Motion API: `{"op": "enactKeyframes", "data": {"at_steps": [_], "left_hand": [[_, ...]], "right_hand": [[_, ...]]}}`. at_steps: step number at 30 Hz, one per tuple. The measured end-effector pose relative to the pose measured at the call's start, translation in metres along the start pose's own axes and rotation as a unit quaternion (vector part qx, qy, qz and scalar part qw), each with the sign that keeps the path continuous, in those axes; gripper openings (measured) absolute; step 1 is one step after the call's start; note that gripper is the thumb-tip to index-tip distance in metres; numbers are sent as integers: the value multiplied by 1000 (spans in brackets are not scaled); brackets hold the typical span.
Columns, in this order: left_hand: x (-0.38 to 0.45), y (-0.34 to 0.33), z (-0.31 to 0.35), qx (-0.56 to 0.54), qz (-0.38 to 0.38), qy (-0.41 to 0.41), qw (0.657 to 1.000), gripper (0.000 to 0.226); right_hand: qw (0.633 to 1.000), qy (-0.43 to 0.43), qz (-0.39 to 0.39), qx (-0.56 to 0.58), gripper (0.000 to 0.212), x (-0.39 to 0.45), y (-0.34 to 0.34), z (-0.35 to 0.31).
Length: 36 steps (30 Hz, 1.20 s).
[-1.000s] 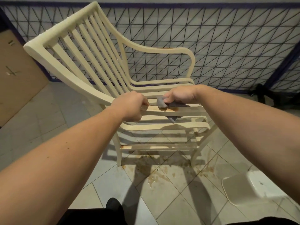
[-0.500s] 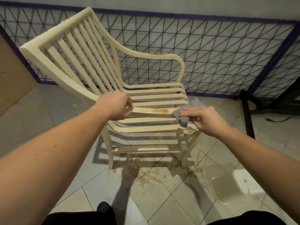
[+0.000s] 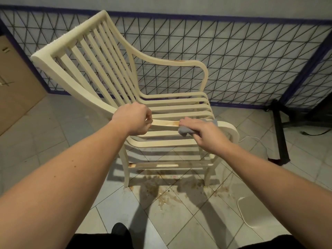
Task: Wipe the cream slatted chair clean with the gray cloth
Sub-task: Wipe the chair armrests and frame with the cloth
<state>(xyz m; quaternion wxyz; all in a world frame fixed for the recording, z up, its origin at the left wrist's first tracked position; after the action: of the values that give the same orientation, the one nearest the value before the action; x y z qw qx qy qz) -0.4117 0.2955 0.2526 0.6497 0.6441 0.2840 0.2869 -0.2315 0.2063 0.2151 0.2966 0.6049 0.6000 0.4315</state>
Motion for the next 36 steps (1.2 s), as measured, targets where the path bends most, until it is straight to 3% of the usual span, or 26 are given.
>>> {"op": "enactKeyframes", "data": {"at_steps": [2, 6, 8, 10, 13, 17, 23, 27, 30, 33, 36], "left_hand": [[0, -1, -1, 1, 1, 1, 1000, 9], [0, -2, -1, -7, 3, 2, 1000, 12], [0, -1, 0, -10, 2, 1, 1000, 12], [0, -1, 0, -10, 5, 0, 1000, 11], [0, -1, 1, -10, 7, -2, 1000, 10], [-1, -1, 2, -10, 8, -1, 1000, 11], [-1, -2, 2, -19, 9, 4, 1000, 13], [-1, -1, 0, -20, 10, 6, 1000, 13], [-1, 0, 2, -18, 9, 7, 1000, 11], [-2, -1, 3, -14, 7, 9, 1000, 10], [-2, -2, 3, -16, 7, 6, 1000, 9]], "right_hand": [[998, -42, 14, 44, 59, -11, 10, 12], [975, -118, 171, 81, 53, -19, 58, 44], [979, -132, 149, 37, 38, -10, 55, 45], [988, -136, 62, -24, 25, 3, 29, 41], [995, -67, 16, -71, 27, 14, 0, 13], [996, -33, 48, -72, 38, 14, -9, 5], [990, 104, 58, -77, 56, -14, -1, 11], [989, 85, 120, -32, 42, -15, 26, 21], [991, 61, 102, -63, 51, -2, -4, 4], [980, 141, 96, -102, 51, 5, -37, -22], [966, 188, 125, -122, 63, -2, -29, -14]]}}
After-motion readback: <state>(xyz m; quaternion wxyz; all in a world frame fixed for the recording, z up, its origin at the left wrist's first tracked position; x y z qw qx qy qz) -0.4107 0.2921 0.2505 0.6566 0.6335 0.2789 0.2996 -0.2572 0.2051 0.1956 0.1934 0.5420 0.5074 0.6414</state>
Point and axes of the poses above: each hand's wrist, its own x-axis towards the middle knuckle, its own y-axis out of the back of the hand, z = x × y, the point moved 9 cm from there along x, towards the middle knuckle, and after that the axes turned 8 degrees about -y, right-handed, at the moved point
